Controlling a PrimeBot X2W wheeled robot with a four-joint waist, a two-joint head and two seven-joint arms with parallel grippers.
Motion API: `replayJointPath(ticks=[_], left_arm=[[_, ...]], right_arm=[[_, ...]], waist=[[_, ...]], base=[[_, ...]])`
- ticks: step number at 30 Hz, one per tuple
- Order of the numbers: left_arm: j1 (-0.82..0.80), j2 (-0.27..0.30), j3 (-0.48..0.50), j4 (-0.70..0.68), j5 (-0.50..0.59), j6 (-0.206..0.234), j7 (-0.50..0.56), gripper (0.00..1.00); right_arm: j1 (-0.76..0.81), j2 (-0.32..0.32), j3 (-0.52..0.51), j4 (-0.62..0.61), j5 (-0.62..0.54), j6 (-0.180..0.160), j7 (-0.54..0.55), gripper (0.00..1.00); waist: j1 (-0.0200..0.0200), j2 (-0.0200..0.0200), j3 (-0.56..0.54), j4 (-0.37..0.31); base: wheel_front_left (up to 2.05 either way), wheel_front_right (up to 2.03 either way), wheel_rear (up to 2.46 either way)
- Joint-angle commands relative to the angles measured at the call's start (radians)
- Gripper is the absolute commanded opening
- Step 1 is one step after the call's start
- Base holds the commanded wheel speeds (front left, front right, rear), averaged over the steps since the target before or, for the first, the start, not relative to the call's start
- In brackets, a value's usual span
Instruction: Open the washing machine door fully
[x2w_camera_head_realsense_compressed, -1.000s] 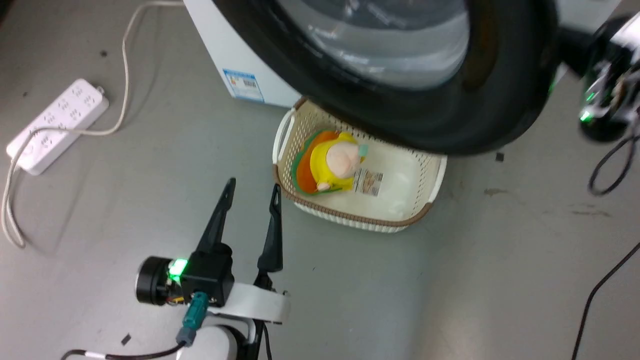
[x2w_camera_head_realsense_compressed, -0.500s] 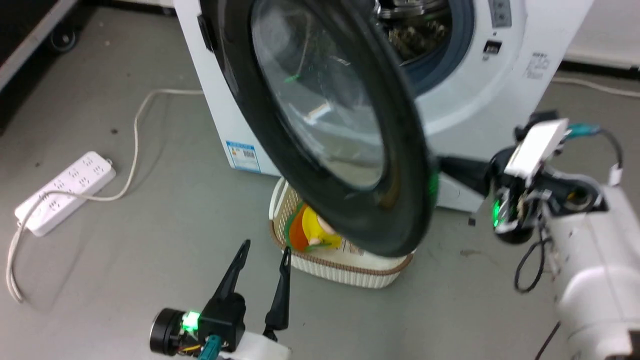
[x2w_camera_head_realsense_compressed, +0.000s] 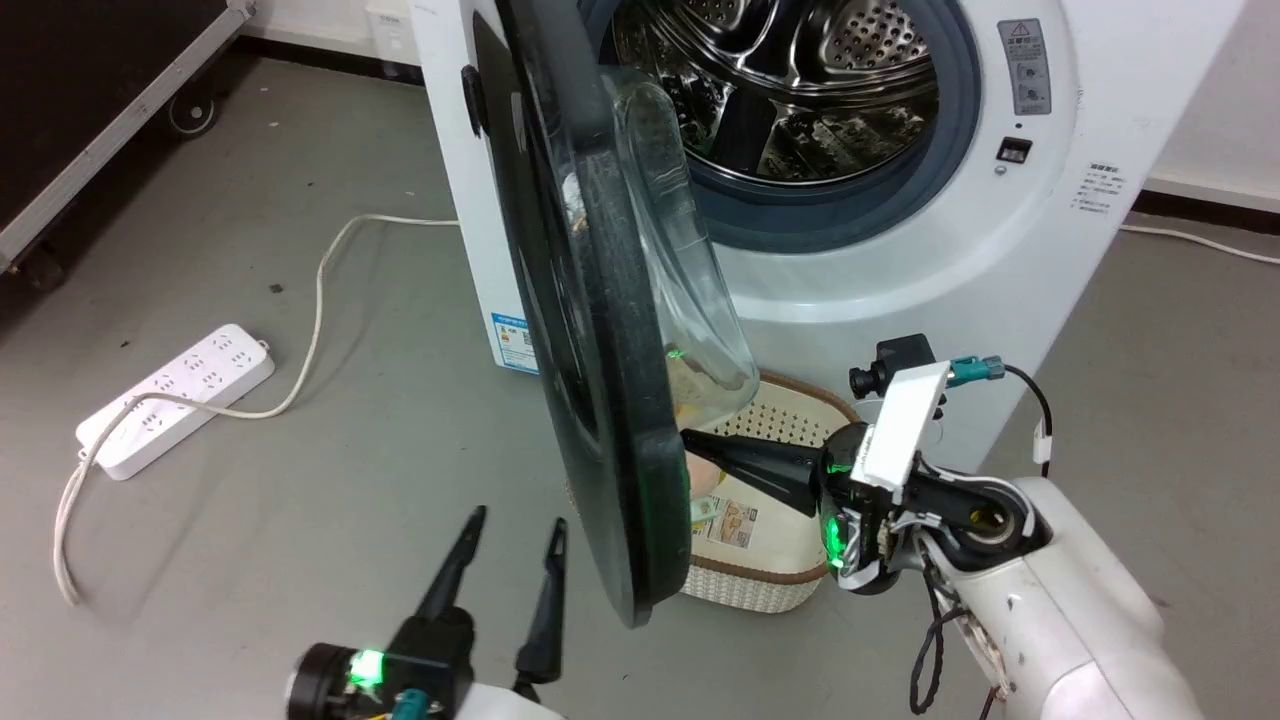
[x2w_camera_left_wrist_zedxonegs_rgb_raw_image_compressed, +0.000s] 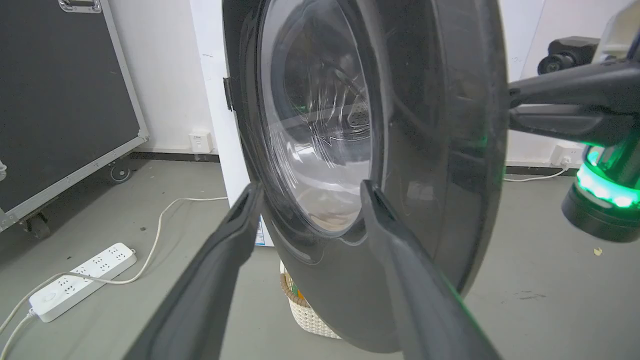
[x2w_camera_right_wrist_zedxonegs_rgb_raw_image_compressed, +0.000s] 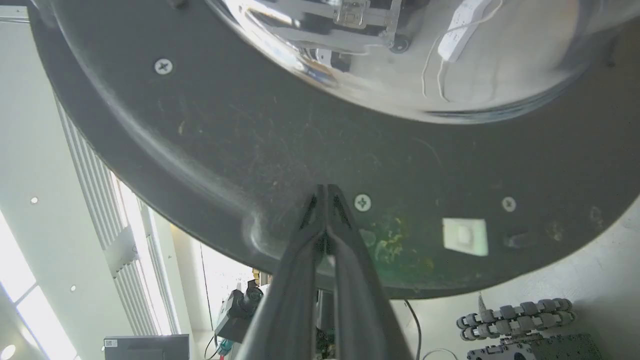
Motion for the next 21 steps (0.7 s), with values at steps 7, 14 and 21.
replayJointPath(ticks=[7,14,21], left_arm=[[0.020,0.012,0.066,-0.007,-0.008,-0.011,-0.006,1.00],[0.034,0.012,0.090,-0.010,-0.005,-0.027,-0.006,1.00],[0.057,0.011,0.118,-0.017,-0.007,-0.039,-0.006,1.00]], right_arm=[[0.022,-0.035,0.014,-0.041,-0.093,0.002,-0.180,1.00],[0.117,-0.219,0.050,-0.328,-0.412,0.002,-0.507,1.00],[0.264,-0.392,0.061,-0.481,-0.858,0.002,-0.888,1.00]], waist=[[0.0000,0.0000,-0.034,-0.032],[0.0000,0.0000,-0.067,-0.070],[0.0000,0.0000,-0.088,-0.122]], base=[[0.00,0.00,0.00],[0.00,0.00,0.00],[0.00,0.00,0.00]])
